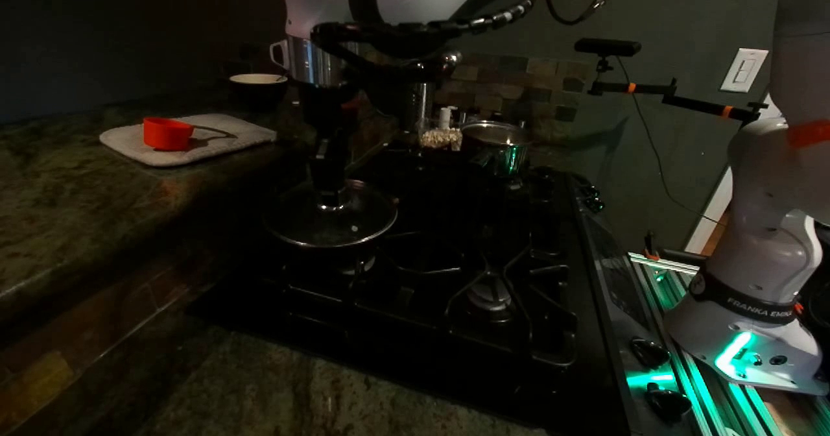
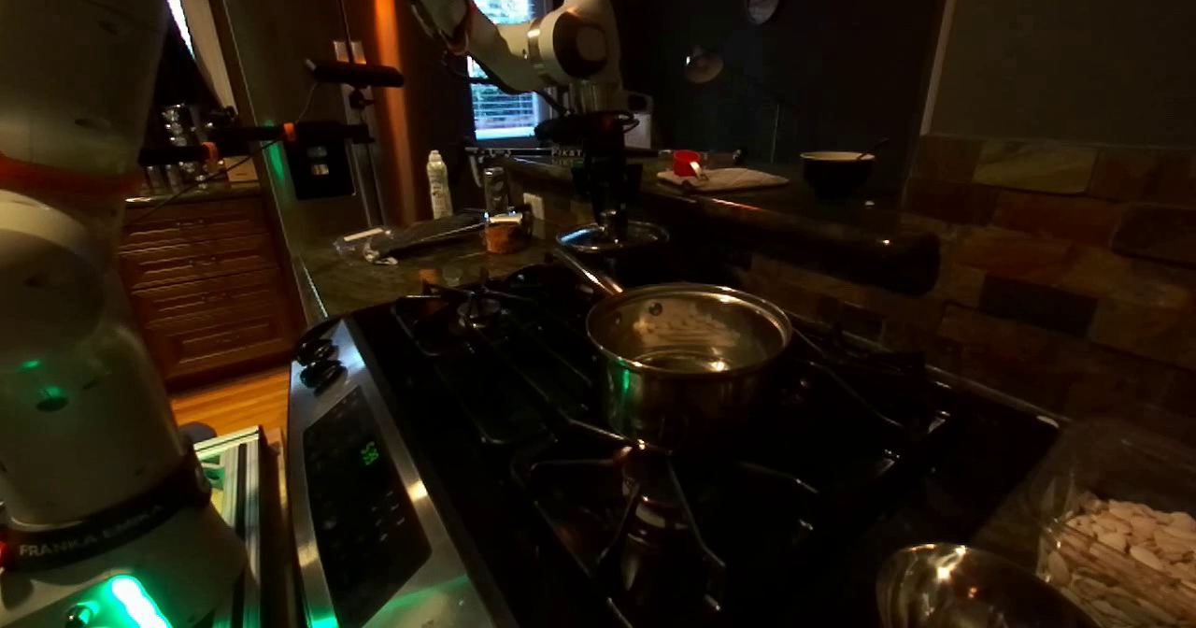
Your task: Put the glass lid on the counter above the stove.
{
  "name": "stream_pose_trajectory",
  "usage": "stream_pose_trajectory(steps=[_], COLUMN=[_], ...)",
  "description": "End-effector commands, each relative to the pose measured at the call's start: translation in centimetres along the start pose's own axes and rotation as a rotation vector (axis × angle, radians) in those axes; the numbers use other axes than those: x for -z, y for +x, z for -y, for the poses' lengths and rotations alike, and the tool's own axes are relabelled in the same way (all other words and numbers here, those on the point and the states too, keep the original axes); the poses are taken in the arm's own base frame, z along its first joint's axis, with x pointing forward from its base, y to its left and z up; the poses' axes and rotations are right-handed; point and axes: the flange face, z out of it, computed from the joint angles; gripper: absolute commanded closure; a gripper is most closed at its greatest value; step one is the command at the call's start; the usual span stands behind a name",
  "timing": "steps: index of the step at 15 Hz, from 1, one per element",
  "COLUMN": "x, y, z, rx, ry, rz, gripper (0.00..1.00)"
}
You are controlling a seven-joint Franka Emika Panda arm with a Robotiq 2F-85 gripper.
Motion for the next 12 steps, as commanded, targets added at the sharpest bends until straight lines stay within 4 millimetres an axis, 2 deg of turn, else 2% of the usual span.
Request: stream_pose_trajectory(steps=[1, 4, 7, 8, 10, 12], x=[3.6, 6.4, 9.8, 7.5, 9.2, 9.6], y=[-1.7, -2.5, -3.4, -2.1, -2.7, -2.8], z=[1.6, 2.0, 1.4, 1.7, 1.3, 1.3], rx=[-0.02, -0.028, -0.039, -0.019, -0.025, -0.026], ry=[-0.02, -0.039, -0.018, -0.024, -0.028, -0.029], rz=[0.013, 0.005, -0.02, -0.015, -0.028, -0.031], gripper=[0.77, 0.77, 0.77, 0.52, 0.52, 0.52])
